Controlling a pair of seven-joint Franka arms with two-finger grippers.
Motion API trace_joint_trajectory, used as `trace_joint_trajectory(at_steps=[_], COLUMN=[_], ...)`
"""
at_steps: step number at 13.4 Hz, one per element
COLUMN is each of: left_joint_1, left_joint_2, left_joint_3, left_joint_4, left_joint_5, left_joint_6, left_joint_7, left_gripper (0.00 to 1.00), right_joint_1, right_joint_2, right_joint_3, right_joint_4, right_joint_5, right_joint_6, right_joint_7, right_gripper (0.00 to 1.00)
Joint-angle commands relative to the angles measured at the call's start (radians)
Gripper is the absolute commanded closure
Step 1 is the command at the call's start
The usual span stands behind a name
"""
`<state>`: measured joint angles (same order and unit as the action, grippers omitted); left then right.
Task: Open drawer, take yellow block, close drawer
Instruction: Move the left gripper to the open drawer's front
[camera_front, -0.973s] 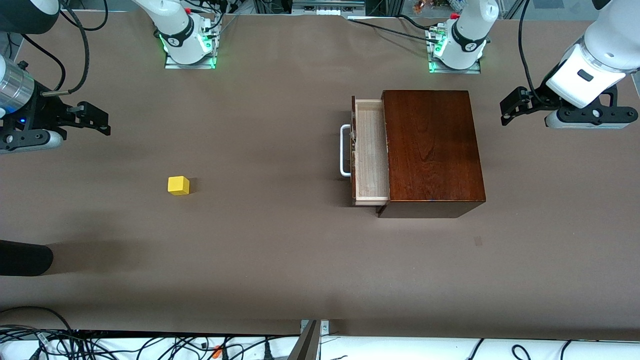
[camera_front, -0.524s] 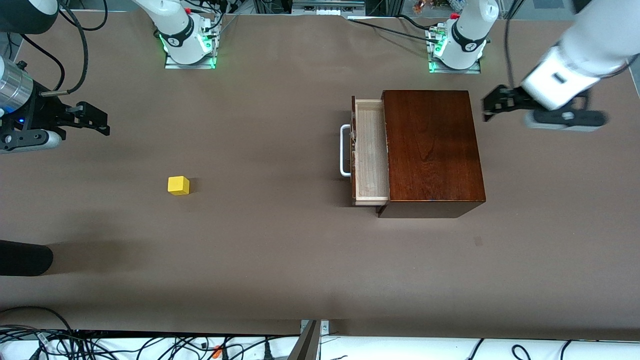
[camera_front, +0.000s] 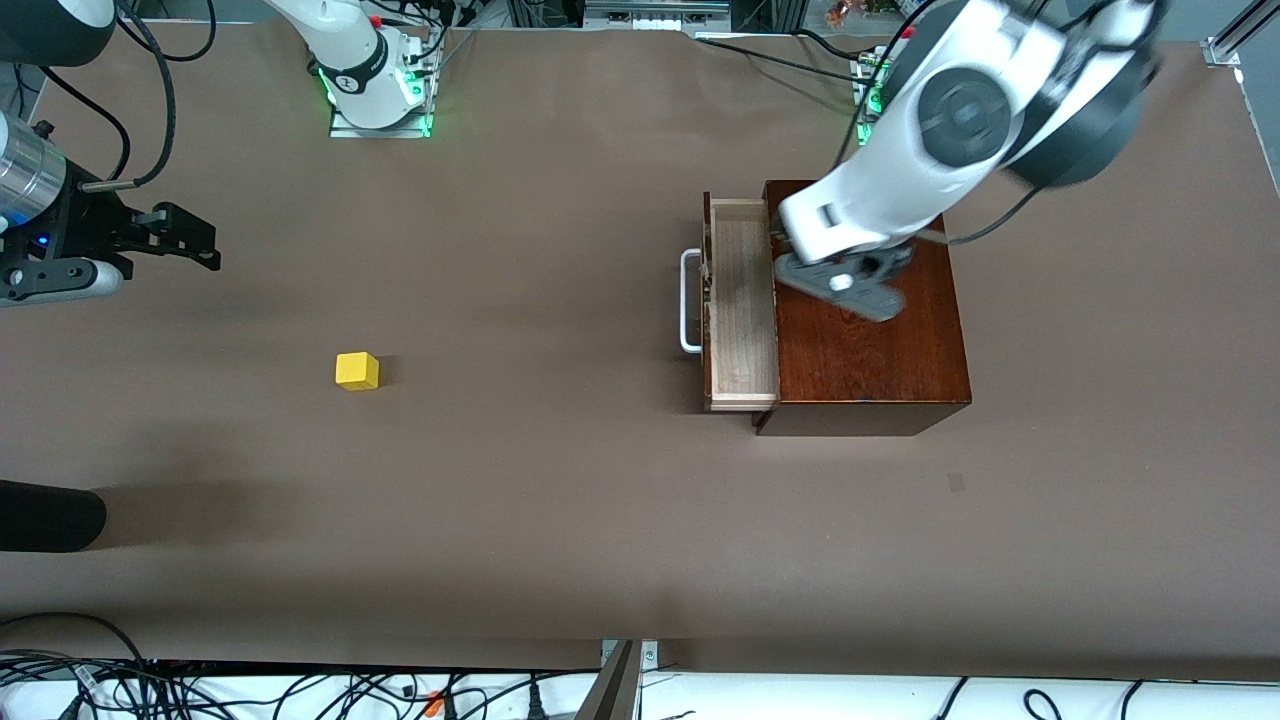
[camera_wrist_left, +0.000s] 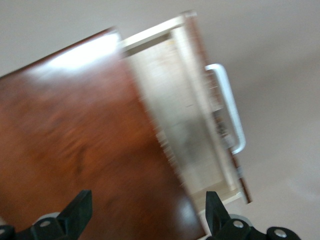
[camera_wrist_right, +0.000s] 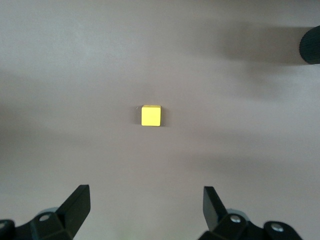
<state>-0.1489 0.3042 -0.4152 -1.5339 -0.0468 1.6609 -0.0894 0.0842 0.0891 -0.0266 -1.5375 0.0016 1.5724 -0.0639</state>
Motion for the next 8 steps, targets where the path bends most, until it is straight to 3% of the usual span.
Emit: trace_joint_trajectory(at_steps=[1,2,3,4,5,6,8], left_joint_1=[-0.053,-0.09,-0.121,-0.136,-0.155,-0.179,-0.237], left_joint_2=[0.192,0.24,0.271,0.291,0.306,0.309,0.309], left_joint_3=[-0.043,-0.043,-0.042,-0.04,-0.04,-0.037,-0.04], left_joint_4=[0.179,0.21,0.218,0.216,0.216,0.212,0.202], left_joint_5=[-0.015,-0.008,-0.007,-0.005,-0.002,0.013,0.172], left_joint_6=[0.016,0.08,0.139,0.184,0.216,0.224,0.221], left_joint_7=[0.22,0.332,0.421,0.486,0.52,0.531,0.536], left_gripper=[0.0,0.0,0.08,0.43,0.89,1.0,1.0], right_joint_1=[-0.011,-0.011,-0.011,-0.011,-0.011,-0.011,-0.011], right_joint_2=[0.003,0.003,0.003,0.003,0.003,0.003,0.003], right_joint_3=[0.008,0.008,0.008,0.008,0.008,0.007,0.008], right_joint_4=[0.022,0.022,0.022,0.02,0.02,0.02,0.022], right_joint_5=[0.014,0.014,0.014,0.014,0.014,0.014,0.014], right_joint_6=[-0.022,-0.022,-0.022,-0.022,-0.022,-0.022,-0.022], right_joint_7=[0.01,0.01,0.01,0.012,0.01,0.01,0.01], right_gripper=[0.0,0.0,0.0,0.0,0.0,0.0,0.0])
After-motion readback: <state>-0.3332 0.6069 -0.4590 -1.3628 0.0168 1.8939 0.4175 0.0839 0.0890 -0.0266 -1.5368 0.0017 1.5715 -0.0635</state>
